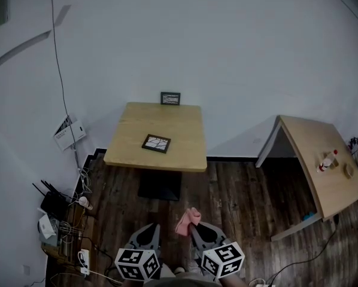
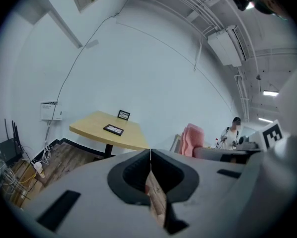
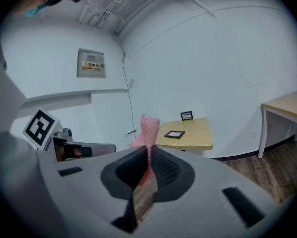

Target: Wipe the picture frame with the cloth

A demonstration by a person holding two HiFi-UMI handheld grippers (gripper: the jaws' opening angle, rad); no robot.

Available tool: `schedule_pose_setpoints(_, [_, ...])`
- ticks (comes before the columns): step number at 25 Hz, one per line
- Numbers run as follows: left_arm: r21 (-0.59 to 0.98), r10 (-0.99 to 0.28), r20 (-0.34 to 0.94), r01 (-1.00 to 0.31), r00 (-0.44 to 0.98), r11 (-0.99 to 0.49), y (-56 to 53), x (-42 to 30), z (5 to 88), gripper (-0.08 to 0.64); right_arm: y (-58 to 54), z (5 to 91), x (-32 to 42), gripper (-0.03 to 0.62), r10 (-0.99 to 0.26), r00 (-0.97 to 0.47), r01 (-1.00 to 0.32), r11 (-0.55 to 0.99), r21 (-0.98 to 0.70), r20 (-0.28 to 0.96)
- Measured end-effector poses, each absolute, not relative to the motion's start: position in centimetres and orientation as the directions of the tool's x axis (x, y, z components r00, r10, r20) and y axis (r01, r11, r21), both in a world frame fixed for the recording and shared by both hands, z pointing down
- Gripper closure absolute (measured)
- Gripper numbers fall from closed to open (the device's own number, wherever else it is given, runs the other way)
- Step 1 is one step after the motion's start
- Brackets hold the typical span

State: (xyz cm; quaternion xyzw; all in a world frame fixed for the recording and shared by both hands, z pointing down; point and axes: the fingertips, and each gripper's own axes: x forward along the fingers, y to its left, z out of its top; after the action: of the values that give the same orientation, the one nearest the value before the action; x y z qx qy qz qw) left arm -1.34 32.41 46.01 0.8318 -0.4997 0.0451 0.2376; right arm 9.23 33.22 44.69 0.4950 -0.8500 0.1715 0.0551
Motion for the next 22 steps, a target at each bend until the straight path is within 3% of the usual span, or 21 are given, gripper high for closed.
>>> schedule_pose_setpoints(22, [0.374, -0.813, 0.348, -0.865, 0.466, -0.335, 27.5, -1.1, 47.7, 0.555, 28.1, 44.9, 10.6, 0.575, -0.823, -0.506, -0.858, 0.448, -0.251, 0.258])
